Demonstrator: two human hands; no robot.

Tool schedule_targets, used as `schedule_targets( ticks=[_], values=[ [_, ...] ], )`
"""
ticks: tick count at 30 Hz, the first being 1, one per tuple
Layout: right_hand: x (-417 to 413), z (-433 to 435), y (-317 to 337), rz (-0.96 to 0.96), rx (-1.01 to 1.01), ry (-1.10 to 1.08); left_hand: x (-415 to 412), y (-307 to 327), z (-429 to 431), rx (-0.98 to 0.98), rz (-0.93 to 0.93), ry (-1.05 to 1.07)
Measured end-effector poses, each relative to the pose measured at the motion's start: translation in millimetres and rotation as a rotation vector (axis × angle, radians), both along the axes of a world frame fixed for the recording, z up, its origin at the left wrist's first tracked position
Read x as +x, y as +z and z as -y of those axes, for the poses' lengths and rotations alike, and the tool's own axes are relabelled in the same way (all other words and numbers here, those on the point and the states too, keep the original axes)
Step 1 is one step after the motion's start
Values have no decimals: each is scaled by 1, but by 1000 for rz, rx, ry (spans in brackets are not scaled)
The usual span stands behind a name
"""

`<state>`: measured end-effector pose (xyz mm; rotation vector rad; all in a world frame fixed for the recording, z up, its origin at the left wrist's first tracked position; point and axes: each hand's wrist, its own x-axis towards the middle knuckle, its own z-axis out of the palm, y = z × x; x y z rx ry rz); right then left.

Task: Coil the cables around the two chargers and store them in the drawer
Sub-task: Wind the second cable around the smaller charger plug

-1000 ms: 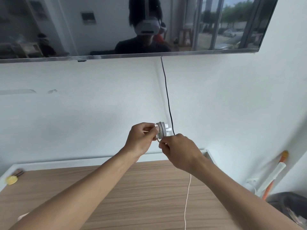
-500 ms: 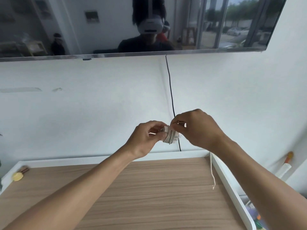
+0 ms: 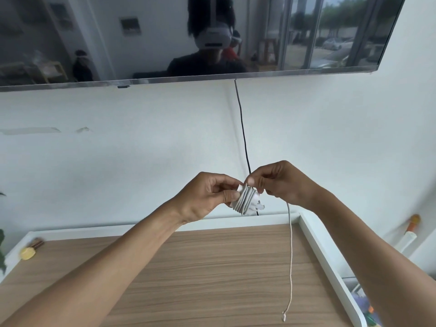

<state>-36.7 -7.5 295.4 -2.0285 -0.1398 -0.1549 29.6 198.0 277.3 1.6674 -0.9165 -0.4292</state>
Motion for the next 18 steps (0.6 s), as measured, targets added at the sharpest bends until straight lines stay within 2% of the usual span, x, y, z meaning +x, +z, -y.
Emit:
schedule_targets(
  ticks=[6, 10, 13, 15, 17, 18],
  values=[
    [0, 3, -19, -59, 182, 46, -5, 3, 2, -35, -87, -39],
    [1, -10, -44, -38, 391, 58, -7, 2, 7, -126, -252, -8],
    [-1, -28, -63, -23, 532, -85, -9, 2, 15, -202, -362, 74],
    [-4, -43, -78, -24, 482, -159, -6, 0, 19, -240, -416, 146],
    [-9, -54, -90, 9, 278, -208, -1, -1, 21, -241, -426, 250],
    [-11, -56, -92, 37, 152, -242, 2, -3, 21, -209, -373, 314]
  ],
)
